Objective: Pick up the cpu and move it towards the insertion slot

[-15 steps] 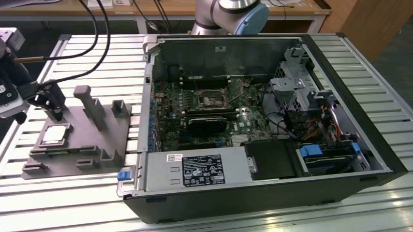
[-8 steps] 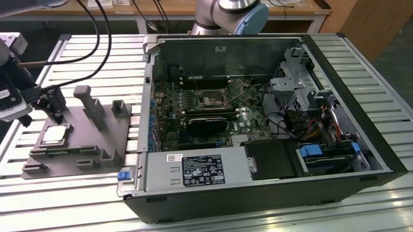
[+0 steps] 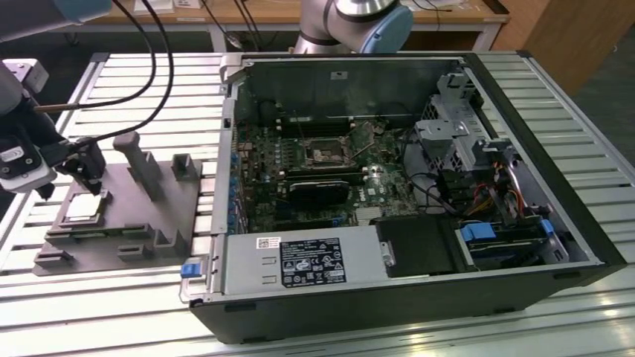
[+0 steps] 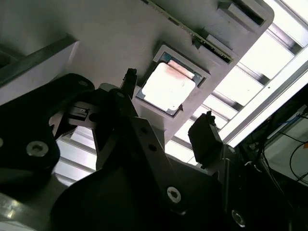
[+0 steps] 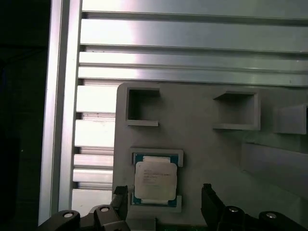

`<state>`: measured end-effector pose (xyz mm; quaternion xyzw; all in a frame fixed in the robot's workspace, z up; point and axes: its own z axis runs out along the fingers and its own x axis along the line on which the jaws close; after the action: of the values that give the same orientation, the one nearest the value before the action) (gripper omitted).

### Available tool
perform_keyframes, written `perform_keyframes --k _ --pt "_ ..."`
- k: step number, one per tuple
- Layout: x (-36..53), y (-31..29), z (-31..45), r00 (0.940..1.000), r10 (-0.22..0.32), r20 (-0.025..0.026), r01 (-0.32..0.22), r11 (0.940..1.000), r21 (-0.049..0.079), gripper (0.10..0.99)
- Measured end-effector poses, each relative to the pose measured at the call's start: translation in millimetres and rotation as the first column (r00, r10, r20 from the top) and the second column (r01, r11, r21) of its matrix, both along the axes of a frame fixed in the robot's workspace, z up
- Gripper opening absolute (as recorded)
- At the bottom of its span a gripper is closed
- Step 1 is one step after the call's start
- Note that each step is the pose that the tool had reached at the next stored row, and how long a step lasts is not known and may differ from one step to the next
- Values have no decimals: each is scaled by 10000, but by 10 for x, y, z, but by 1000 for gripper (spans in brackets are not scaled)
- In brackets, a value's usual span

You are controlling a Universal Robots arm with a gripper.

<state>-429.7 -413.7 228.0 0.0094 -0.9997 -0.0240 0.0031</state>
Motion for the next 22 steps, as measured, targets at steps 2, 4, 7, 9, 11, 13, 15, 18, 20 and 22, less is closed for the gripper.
perform_keyframes --k 2,4,7,9,11,13,15,18,20,22 --pt "-3 -1 -37 10000 2 0 -2 10000 -1 714" --pt "-8 -1 -74 10000 2 0 -2 10000 -4 714" --pt "-15 0 -128 10000 1 0 -1 10000 -4 714" --pt "-26 -1 -160 10000 0 -2 0 10000 -5 714" --pt "-44 0 -189 10000 1 4 -1 10000 -4 714" --pt "-52 -1 -218 10000 2 9 -2 10000 -3 714" --pt "-60 -1 -244 10000 1 10 -1 10000 -5 714" --pt "-69 -1 -277 10000 2 12 -2 10000 -4 714" --pt "-75 -1 -294 10000 1 12 -1 10000 -4 714" --pt "-77 -1 -309 10000 2 13 -2 10000 -4 714"
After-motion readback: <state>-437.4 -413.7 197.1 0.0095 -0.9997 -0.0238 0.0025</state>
